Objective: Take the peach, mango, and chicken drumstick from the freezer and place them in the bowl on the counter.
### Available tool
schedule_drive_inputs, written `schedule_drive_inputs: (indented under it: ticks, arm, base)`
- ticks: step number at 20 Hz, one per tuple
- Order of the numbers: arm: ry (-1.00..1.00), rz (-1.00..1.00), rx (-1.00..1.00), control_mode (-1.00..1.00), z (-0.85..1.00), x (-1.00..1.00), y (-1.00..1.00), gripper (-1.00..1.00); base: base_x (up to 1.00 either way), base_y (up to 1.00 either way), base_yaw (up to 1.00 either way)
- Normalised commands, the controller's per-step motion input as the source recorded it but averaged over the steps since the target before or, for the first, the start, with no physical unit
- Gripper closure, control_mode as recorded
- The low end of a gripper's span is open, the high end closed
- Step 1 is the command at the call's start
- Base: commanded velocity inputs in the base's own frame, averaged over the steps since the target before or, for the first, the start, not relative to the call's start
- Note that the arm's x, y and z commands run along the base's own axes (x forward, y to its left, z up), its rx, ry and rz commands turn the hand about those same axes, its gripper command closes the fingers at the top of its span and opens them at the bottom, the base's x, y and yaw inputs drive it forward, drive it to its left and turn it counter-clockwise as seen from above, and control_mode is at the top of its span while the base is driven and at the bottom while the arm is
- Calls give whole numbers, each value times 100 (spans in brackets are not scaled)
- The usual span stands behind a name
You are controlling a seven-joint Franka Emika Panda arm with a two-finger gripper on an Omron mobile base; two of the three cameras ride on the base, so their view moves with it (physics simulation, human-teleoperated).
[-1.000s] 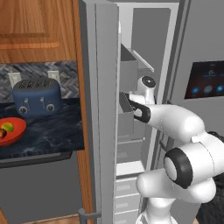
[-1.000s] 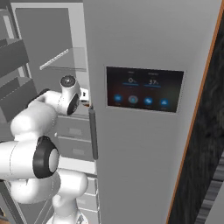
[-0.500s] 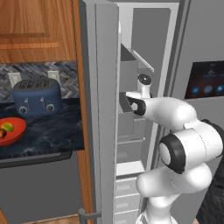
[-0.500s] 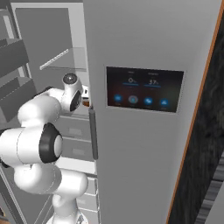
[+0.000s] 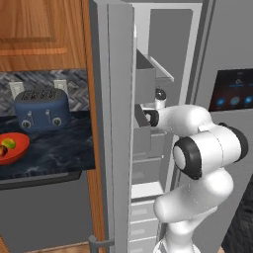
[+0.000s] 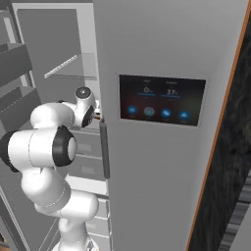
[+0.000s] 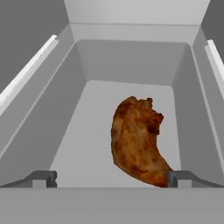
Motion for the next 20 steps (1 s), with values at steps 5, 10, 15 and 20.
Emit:
schedule_drive_inputs:
  ticks: [5, 10, 15, 20]
  arm:
    - [0, -2, 0, -100, -14, 11, 0, -100]
    - [0, -6, 0, -100, 0, 21, 0, -100]
    - [0, -5, 0, -100, 0, 23, 0, -100]
    - [-3, -1, 0, -100, 0, 1, 0, -100]
  base:
    - [0, 0, 0]
    - [0, 0, 0]
    - [0, 0, 0]
    - [0, 0, 0]
